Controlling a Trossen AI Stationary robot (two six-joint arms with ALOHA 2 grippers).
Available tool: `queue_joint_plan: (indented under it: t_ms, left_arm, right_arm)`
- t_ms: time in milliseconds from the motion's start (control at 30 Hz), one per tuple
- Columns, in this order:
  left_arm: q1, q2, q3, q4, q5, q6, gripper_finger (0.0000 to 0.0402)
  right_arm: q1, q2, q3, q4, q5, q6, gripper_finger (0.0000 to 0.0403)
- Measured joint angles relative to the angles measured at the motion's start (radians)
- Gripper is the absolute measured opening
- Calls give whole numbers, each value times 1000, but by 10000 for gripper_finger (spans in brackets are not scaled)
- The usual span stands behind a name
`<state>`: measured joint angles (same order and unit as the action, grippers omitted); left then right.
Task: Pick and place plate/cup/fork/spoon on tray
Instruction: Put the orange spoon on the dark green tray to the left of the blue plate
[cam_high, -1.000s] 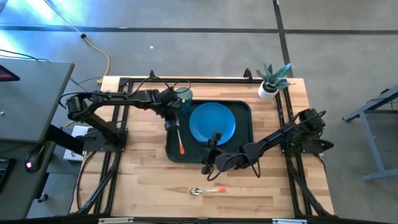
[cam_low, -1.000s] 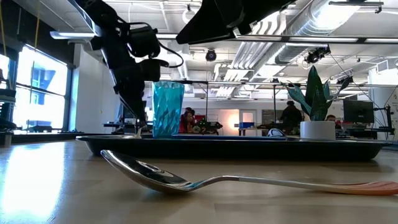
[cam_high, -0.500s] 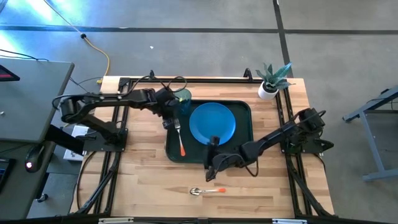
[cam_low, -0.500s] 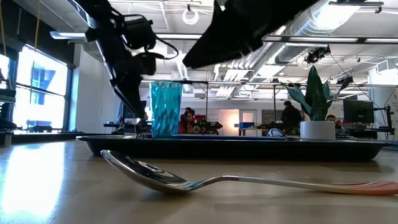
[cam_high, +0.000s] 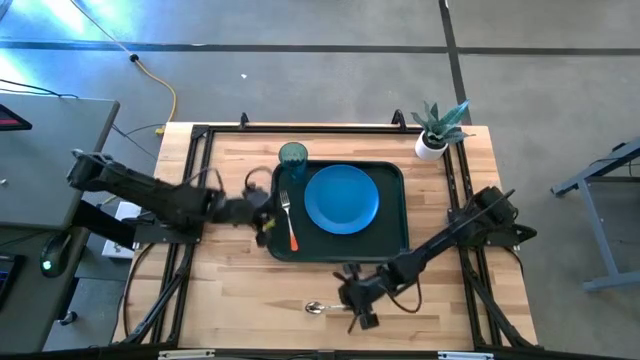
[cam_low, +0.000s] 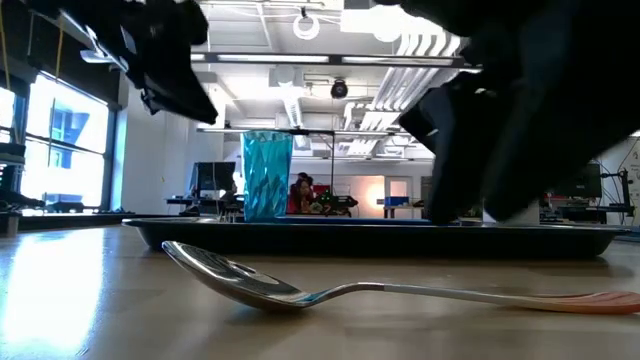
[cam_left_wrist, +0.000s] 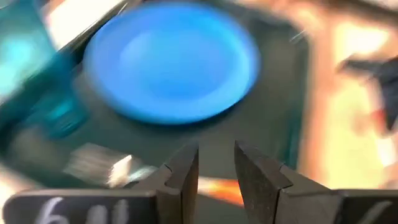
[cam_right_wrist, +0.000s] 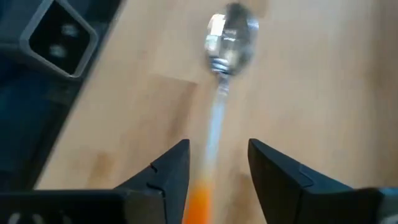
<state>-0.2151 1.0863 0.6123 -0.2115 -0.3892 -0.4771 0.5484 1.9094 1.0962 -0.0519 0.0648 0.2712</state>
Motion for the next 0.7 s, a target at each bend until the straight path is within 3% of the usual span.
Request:
queue_joint_plan:
  t_ms: [133,300,433,567,700]
  left_arm:
    - [-142,41,-122,352,-72,47,82]
    - [-210,145,-221,692,-81,58,78]
    - [-217,228,-224,740,-100,62,78]
    - [-214,325,-226,758,-181,49,79]
    - [-209,425,-224,832,-217,-14,79]
  right_arm:
    - [27,34,0,19,63,-23,147]
    - [23,76,0,119,53,-36,147]
    - [13,90,2,153,24,-65,146]
    - [-7,118,3,141,-34,-96,143]
    - [-27,139,6,128,-72,-97,120]
